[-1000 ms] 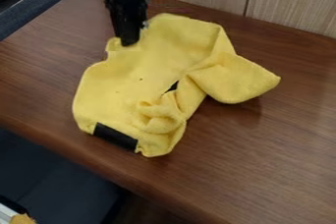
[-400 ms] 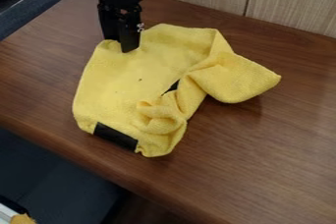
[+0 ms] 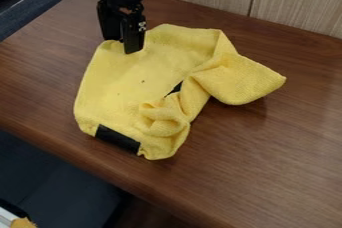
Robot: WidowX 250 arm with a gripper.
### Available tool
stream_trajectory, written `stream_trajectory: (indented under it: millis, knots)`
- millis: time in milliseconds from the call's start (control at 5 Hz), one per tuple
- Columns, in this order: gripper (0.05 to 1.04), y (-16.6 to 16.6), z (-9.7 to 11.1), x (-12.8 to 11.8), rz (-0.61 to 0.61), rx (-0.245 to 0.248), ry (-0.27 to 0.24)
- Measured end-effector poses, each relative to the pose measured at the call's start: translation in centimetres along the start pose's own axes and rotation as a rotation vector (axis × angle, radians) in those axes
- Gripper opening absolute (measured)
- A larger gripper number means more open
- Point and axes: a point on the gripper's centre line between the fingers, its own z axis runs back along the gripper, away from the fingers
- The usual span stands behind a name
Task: Unfold the cloth from top left to bottom right
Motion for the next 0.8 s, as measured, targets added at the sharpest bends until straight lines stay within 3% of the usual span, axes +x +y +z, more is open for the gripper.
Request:
stream_trajectory:
  millis: [400, 600, 800]
  knots:
    - [1.001, -0.8, 4.5, 0.3, -0.01, 0.113, -0.057]
    - [1.001, -1.1, 6.1, 0.1, -0.005, 0.142, -0.093]
    - [1.001, -1.5, 6.2, 0.2, 0.003, 0.135, -0.122]
